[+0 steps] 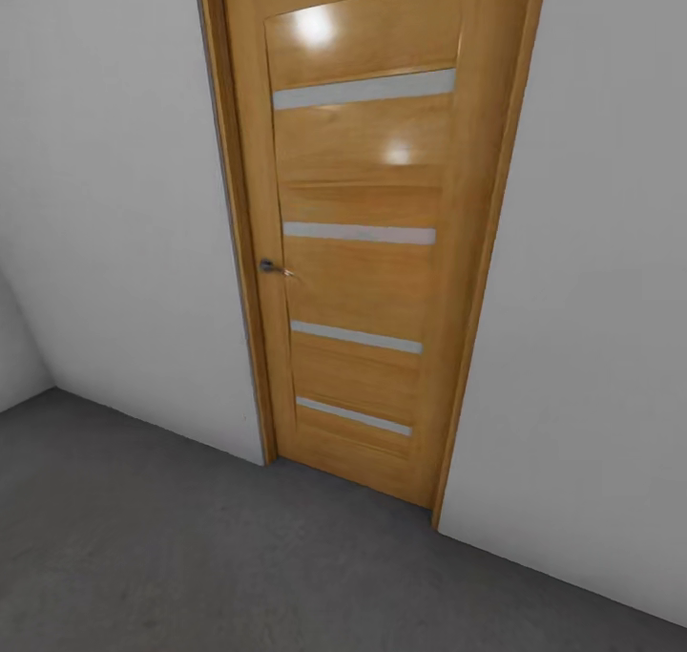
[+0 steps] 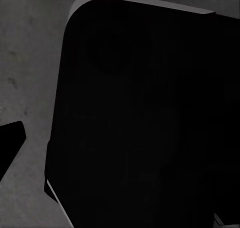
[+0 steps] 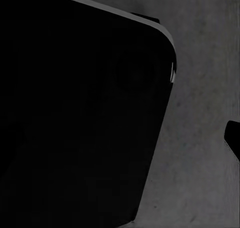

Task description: Move the two storage containers from the living room to the garage. In the garage, place one container on the floor and stack the other container on top of it (either order is fine).

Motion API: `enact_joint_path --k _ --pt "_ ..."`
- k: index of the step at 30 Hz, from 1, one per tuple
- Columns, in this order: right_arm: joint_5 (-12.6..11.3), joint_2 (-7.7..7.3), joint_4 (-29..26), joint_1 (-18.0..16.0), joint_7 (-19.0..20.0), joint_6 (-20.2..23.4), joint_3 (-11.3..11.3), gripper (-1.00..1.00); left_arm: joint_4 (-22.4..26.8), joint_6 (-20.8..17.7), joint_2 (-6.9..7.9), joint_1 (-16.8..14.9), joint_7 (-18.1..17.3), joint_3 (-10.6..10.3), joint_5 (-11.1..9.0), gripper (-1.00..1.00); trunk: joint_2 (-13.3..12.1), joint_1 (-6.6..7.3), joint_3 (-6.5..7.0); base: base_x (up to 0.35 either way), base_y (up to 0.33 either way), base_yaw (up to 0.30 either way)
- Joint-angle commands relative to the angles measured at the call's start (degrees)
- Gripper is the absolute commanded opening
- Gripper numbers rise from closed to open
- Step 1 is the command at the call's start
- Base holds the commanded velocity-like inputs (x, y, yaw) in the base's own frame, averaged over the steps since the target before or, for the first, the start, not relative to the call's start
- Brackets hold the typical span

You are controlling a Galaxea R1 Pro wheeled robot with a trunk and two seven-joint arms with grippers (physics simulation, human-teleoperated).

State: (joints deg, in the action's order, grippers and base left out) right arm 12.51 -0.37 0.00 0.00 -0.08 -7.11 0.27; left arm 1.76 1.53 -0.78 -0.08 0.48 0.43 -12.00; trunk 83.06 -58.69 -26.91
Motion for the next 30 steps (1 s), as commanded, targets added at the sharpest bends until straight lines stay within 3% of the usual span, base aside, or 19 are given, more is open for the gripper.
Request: enact_joint_path --k 1,21,30 --pt "0.26 0.00 0.00 0.00 -0.01 -0.18 -0.06 1.00 0.00 0.14 -0.02 -0.01 0.05 0.01 -0.31 1.00 0.02 -0.04 -0.04 0.323 0.154 0.000" --pt "0.13 0.20 0.00 -0.02 -0.01 -0.22 -0.26 1.00 0.00 0.14 -0.10 -0.01 0.05 0.01 -0.31 1.00 0.02 -0.04 -0.04 0.310 0.197 -0.003" --pt "0.01 0.36 0.00 0.00 -0.01 -0.19 -0.53 1.00 0.00 0.39 -0.10 -0.01 0.05 0.01 -0.31 1.00 0.02 -0.04 -0.21 0.298 0.223 -0.206"
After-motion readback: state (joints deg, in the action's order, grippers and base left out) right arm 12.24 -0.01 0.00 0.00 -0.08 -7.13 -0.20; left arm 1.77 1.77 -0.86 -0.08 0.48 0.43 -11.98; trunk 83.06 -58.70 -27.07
